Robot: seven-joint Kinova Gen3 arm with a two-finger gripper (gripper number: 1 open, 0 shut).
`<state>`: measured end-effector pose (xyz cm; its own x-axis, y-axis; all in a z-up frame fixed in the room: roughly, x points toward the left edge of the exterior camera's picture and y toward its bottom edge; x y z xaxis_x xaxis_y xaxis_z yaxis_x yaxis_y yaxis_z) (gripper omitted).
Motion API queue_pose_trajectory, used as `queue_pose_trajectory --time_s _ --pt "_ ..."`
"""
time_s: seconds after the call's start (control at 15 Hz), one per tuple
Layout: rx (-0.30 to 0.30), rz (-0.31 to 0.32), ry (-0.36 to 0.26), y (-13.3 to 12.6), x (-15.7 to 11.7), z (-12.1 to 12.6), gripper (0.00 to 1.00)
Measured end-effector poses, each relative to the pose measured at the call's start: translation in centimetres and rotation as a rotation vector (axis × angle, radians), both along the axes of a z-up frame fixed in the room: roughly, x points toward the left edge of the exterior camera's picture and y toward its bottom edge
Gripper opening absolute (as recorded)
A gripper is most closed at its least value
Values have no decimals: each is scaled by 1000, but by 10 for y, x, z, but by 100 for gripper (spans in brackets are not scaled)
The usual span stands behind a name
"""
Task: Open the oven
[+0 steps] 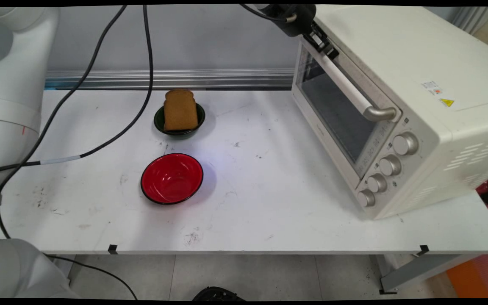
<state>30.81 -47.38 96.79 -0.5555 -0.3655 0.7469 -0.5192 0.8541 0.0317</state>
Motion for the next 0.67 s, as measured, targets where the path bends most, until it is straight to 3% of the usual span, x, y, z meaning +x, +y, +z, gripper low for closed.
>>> queue_pose_trajectory --time_s 0.67 --pt "34 22 -17 7 10 -11 0"
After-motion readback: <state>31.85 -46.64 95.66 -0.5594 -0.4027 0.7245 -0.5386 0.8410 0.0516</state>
